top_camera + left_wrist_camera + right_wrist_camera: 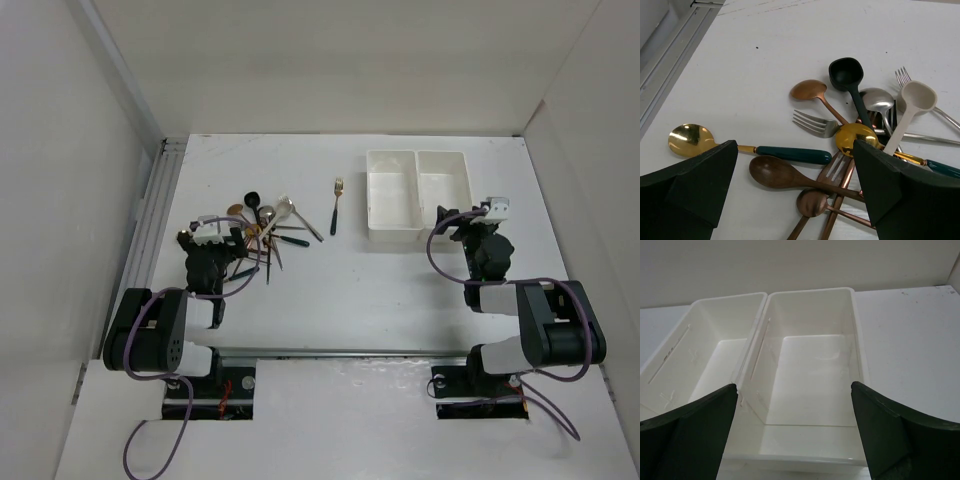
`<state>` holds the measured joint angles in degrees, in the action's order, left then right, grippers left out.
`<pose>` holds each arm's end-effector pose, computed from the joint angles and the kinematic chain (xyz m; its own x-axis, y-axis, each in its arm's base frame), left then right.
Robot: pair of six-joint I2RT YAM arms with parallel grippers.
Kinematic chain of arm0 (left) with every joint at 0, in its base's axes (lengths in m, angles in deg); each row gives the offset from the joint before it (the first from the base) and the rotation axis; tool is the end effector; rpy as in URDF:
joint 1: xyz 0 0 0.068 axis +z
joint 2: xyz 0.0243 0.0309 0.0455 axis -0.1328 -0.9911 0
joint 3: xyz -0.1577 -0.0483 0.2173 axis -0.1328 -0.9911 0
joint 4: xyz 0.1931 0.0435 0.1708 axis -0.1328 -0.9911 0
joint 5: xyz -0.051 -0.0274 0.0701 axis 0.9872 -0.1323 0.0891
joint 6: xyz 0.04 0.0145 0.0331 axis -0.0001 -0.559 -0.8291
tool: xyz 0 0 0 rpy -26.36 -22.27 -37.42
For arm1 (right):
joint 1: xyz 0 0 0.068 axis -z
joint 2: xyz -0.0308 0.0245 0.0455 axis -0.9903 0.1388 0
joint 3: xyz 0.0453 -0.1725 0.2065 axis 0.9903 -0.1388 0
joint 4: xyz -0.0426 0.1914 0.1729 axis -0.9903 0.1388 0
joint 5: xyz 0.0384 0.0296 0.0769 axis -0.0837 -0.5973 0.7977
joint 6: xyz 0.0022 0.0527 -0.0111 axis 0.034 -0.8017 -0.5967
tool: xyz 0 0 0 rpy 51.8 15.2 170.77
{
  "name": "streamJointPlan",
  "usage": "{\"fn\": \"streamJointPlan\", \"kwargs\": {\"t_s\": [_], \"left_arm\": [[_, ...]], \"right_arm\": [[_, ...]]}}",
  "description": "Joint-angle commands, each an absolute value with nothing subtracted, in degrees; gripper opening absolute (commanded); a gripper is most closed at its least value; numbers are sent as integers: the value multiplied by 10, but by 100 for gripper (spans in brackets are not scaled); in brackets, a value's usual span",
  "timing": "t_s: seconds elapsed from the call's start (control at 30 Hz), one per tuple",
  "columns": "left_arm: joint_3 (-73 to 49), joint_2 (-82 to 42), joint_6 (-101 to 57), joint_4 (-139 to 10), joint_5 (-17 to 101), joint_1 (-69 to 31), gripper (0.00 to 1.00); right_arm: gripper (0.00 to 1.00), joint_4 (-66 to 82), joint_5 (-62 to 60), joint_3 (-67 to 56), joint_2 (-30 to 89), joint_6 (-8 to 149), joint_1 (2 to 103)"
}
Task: Sort the eating utensils into containers
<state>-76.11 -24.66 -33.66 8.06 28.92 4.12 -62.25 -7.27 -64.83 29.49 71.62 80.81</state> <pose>0.2166 -0.0105 0.1638 0.0417 -0.0001 -0.9991 -0.0212 0.9998 -0.0010 0.2461 0.0058 0.1876 0.0833 0.0987 -0.9916 -0.0480 0.9943 0.0949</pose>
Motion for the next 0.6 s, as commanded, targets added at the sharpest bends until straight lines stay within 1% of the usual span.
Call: {"fn": "streamJointPlan", "kwargs": {"t_s": [0.0, 0.07, 0.1, 0.13, 0.17, 0.2, 0.23, 0.27, 0.3, 0.37, 0.4, 0.43, 0.47, 0.5, 0.53, 0.57], "left_arm": [[-747, -236, -333, 205, 294, 44, 99], [-747, -241, -333, 210, 294, 44, 99], [-747, -241, -333, 210, 294, 44, 99], [-747, -241, -333, 210, 294, 44, 99], [-747, -241, -333, 210, 294, 44, 99], [-747, -241, -333, 210, 313, 51, 99], [-747, -236, -346, 210, 351, 56, 99], [-754, -199, -369, 187, 437, 61, 99], [-749, -172, -376, 160, 492, 82, 99], [-699, -105, -436, 5, 612, 88, 99], [-600, -69, -629, -209, 726, 64, 99], [-550, -69, -702, -288, 728, 41, 99], [-508, -78, -735, -328, 712, 18, 99], [-435, -90, -744, -343, 639, -3, 99], [-396, -125, -738, -343, 601, -40, 99], [-358, -147, -729, -343, 567, -55, 99]], "right_arm": [[100, -641, -73, -636, 291, 721, 805], [100, -646, -73, -626, 284, 721, 805], [100, -579, -79, -613, 271, 721, 799], [100, -525, -84, -593, 234, 727, 799], [100, -465, -109, -567, 216, 727, 792], [100, -386, -116, -520, 202, 727, 787], [100, -366, -111, -501, 172, 727, 787], [100, -352, -99, -486, 154, 758, 787], [100, -341, -92, -472, 134, 780, 775], [100, -301, -121, -417, 94, 861, 758], [100, -282, -169, -393, 94, 895, 748], [100, -241, -192, -337, 94, 934, 730], [100, -226, -218, -311, 103, 975, 722], [100, -216, -245, -287, 112, 1057, 712], [100, -216, -309, -250, 122, 1091, 696], [100, -216, -335, -232, 132, 1120, 696]]}}
